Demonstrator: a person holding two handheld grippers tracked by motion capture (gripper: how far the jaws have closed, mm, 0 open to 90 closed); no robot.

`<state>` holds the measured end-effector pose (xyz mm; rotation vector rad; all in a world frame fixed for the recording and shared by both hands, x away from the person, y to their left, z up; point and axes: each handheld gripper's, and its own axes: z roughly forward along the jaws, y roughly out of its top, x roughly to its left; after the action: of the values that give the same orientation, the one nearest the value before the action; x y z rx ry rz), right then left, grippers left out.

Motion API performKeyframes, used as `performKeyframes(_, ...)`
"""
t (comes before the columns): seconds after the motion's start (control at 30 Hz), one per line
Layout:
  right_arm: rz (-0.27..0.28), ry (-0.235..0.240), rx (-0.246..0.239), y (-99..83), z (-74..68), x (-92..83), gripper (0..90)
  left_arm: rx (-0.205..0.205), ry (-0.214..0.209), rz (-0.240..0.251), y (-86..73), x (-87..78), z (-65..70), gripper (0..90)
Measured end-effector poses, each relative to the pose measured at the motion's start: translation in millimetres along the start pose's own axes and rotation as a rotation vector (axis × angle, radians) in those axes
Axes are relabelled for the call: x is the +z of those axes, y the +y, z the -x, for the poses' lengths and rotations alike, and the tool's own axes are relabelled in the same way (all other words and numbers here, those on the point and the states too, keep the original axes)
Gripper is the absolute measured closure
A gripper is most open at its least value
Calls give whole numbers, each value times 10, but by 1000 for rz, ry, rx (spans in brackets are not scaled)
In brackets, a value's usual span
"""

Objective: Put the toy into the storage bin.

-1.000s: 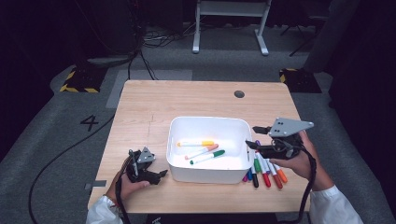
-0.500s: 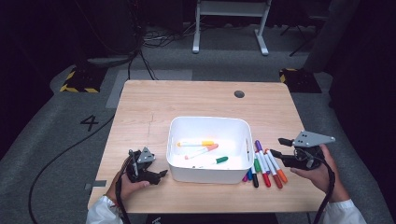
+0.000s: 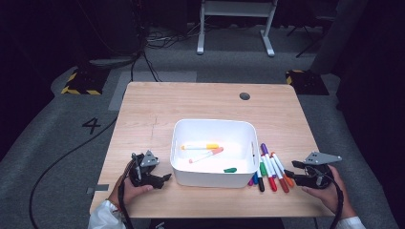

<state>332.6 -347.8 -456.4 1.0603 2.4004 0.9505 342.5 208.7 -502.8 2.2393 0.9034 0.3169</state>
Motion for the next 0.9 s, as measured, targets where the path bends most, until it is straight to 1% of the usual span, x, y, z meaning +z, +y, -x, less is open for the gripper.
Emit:
performKeyframes(0.17,-32,3,7,-93,10,60,481,0,0,0,0,0,1,154)
performKeyframes(0.23,-38,8,18,-122,17,84,488,0,0,0,0,0,1,155)
performKeyframes(0.27,-50,2,13,-135,28,94,492,0,0,0,0,0,1,155)
performKeyframes(0.3,-54,-4,27,-149,29,109,497,0,-1,-1,0,-1,0,155)
performKeyframes(0.33,-58,-10,24,-167,48,126,504,0,0,0,0,0,1,155)
performKeyframes(0.37,-59,-16,33,-184,68,136,513,-1,0,0,0,0,1,154)
performKeyframes(0.43,-56,-13,59,-220,119,153,550,0,0,0,0,0,1,155)
performKeyframes(0.5,-67,-33,68,-259,171,166,571,-1,0,1,-1,0,2,155)
performKeyframes(0.57,-48,-25,96,-294,222,155,612,0,0,0,0,0,1,154)
performKeyframes(0.6,-42,-29,110,-304,237,148,631,0,-1,-1,0,-1,0,154)
performKeyframes(0.7,-33,-48,109,-328,261,139,709,0,0,0,0,0,1,154)
performKeyframes(0.73,-31,-55,116,-331,268,133,724,0,0,1,0,0,1,155)
performKeyframes(0.9,-22,-70,125,-338,286,140,739,0,0,0,0,0,1,155)
